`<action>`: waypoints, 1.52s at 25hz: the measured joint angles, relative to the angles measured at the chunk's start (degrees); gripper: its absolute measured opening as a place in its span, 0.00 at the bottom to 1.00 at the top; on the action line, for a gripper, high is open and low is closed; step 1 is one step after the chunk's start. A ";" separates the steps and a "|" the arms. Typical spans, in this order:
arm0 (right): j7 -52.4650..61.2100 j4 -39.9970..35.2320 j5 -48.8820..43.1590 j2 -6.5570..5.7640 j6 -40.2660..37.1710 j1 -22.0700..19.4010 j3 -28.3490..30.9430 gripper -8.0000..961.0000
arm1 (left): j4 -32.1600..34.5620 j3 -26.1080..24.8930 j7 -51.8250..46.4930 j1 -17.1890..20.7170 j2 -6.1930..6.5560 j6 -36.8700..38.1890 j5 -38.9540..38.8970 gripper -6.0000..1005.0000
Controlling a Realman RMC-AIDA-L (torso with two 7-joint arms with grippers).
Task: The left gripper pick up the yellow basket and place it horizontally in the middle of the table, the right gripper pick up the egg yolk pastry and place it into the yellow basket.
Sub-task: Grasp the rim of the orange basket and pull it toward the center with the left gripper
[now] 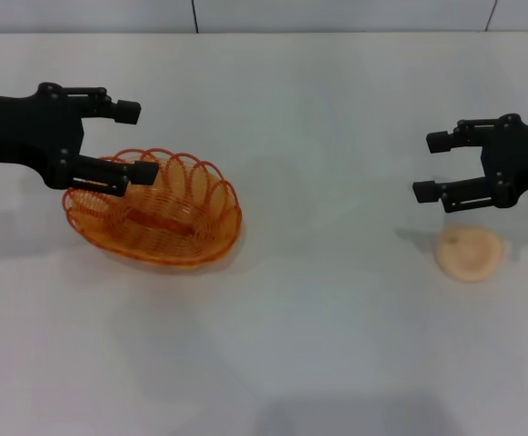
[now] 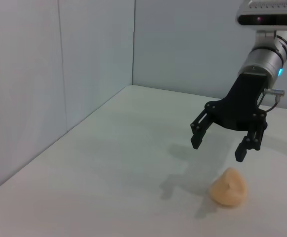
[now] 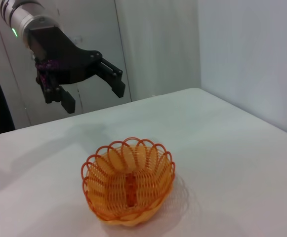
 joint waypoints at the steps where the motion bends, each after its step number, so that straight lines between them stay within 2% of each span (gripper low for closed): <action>1: 0.00 -0.01 0.00 0.02 0.04 -0.08 0.00 0.83 | 0.32 0.00 -0.49 0.03 -0.07 0.04 0.00 0.88; 5: 0.01 -0.02 0.01 0.05 0.17 -0.48 0.36 0.83 | 4.24 -0.28 -6.05 1.07 -1.08 0.01 -0.18 0.88; 10: -0.06 -0.02 0.30 0.12 0.40 -0.90 0.56 0.83 | 13.55 -0.36 -20.62 2.98 -2.27 -1.23 0.37 0.88; 14: -0.11 -0.02 0.20 0.15 1.92 -1.02 0.56 0.83 | 21.74 0.03 -33.82 3.01 -1.88 -1.45 4.01 0.88; 17: -0.08 -0.02 0.13 0.21 2.94 -1.04 0.50 0.83 | 24.32 0.02 -46.48 0.92 -0.81 -1.52 11.14 0.88; 21: -0.16 0.00 0.09 0.33 3.17 -0.99 0.49 0.83 | 23.83 1.58 -54.07 -2.48 0.57 -0.63 21.39 0.87; 24: -0.17 -0.01 0.06 0.39 3.34 -0.87 0.53 0.83 | 22.70 2.88 -56.20 -5.66 0.50 0.03 31.22 0.87; 26: -0.18 -0.01 0.02 0.39 3.67 -0.86 0.49 0.83 | 21.10 3.40 -56.37 -7.49 0.19 0.78 35.01 0.87; 30: -0.17 -0.02 -0.01 0.39 4.09 -0.76 0.17 0.83 | 16.74 4.46 -56.42 -9.53 -0.47 -1.04 38.53 0.87; 38: -0.10 0.07 -0.01 0.50 4.63 -0.90 0.13 0.83 | 4.65 6.61 -55.81 -11.49 -0.47 -8.46 40.47 0.86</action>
